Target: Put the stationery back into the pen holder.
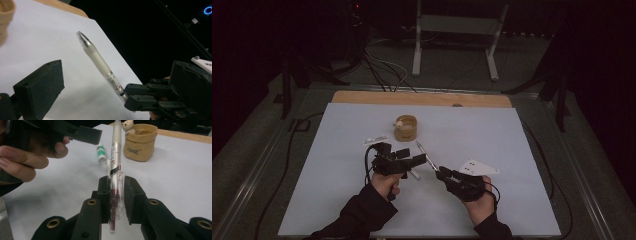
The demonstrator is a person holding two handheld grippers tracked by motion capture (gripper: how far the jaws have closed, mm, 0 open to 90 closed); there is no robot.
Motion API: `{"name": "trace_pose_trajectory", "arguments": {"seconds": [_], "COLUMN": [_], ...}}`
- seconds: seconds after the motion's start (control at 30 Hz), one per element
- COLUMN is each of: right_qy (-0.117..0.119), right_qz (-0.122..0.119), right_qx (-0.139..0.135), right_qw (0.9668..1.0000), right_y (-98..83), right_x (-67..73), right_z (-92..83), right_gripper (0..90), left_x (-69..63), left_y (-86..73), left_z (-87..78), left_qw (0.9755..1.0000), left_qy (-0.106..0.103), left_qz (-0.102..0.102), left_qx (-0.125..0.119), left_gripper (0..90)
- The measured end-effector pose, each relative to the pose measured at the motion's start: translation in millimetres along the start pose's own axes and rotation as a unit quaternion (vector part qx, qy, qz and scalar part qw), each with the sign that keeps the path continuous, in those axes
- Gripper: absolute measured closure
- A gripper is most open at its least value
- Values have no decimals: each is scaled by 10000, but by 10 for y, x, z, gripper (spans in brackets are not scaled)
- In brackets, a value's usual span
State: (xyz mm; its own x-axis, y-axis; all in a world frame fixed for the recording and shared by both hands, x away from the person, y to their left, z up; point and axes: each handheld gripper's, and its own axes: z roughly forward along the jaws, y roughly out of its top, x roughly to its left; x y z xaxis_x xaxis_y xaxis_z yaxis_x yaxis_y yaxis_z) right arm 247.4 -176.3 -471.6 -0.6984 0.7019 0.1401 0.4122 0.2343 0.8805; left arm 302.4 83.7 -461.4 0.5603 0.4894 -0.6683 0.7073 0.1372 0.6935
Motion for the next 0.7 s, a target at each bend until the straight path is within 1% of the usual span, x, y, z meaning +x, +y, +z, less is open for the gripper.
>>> {"name": "trace_pose_trajectory", "arguments": {"seconds": [0.03,0.1,0.17,0.2,0.23,0.27,0.33,0.37,0.43,0.5,0.6,0.7], "right_qy": [-24,-29,-44,-48,-55,-53,-68,-72,-91,-82,-67,-62], "right_qz": [-14,-14,-23,-23,-35,-41,-69,-77,-87,-84,-98,-109], "right_qx": [5,2,6,6,7,11,19,24,17,19,19,24], "right_qw": [10000,10000,10000,10000,10000,10000,10000,9999,9999,9999,9999,9999], "right_y": [0,1,1,0,-1,-1,-3,-4,-5,-4,-2,-1], "right_x": [-1,-2,-1,-1,0,2,5,7,8,9,18,26], "right_z": [0,0,2,3,4,6,8,10,10,9,7,8], "right_gripper": [758,758,758,758,758,758,758,758,758,758,758,758], "left_x": [-8,-24,-34,-31,-24,-21,-3,6,26,41,65,82], "left_y": [0,-4,-12,-18,-23,-28,-43,-50,-65,-77,-91,-106], "left_z": [13,41,73,86,99,113,126,137,148,160,179,189], "left_qw": [10000,10000,9999,9998,9998,9996,9993,9991,9985,9979,9968,9963], "left_qy": [-21,2,84,88,85,119,104,106,56,2,-134,-137], "left_qz": [5,-3,-83,-142,-183,-230,-346,-406,-539,-647,-784,-843], "left_qx": [7,36,67,63,71,93,73,76,39,14,1,-46], "left_gripper": [4,5,41,52,84,99,184,205,294,361,436,506]}}
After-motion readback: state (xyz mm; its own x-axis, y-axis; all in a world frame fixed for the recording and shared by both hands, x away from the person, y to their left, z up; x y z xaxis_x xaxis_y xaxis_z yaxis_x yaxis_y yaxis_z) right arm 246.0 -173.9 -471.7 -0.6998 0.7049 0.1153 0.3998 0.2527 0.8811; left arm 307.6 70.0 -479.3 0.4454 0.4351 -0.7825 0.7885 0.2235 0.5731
